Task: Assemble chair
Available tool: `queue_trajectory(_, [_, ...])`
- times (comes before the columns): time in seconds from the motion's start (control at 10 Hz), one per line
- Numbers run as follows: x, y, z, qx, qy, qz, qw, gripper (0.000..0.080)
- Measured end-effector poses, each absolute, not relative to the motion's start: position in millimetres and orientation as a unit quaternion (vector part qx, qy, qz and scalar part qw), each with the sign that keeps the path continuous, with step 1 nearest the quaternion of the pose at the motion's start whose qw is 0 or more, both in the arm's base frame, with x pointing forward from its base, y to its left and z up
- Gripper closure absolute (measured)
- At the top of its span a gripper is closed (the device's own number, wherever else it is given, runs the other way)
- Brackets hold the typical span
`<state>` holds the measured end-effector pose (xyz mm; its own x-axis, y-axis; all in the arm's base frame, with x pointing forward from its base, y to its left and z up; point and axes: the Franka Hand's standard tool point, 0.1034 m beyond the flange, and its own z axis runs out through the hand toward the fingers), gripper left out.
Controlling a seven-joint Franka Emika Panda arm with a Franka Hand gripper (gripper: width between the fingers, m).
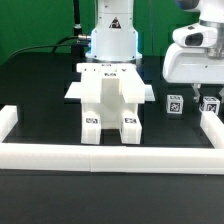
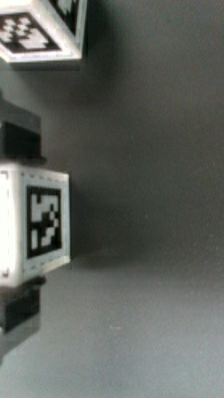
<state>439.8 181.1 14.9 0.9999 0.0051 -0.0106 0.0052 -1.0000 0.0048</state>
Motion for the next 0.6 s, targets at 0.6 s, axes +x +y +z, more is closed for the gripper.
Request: queue_trajectory(0.6, [464,112,132.6,0.998,0.044,-0.038,-0.009,0.0515])
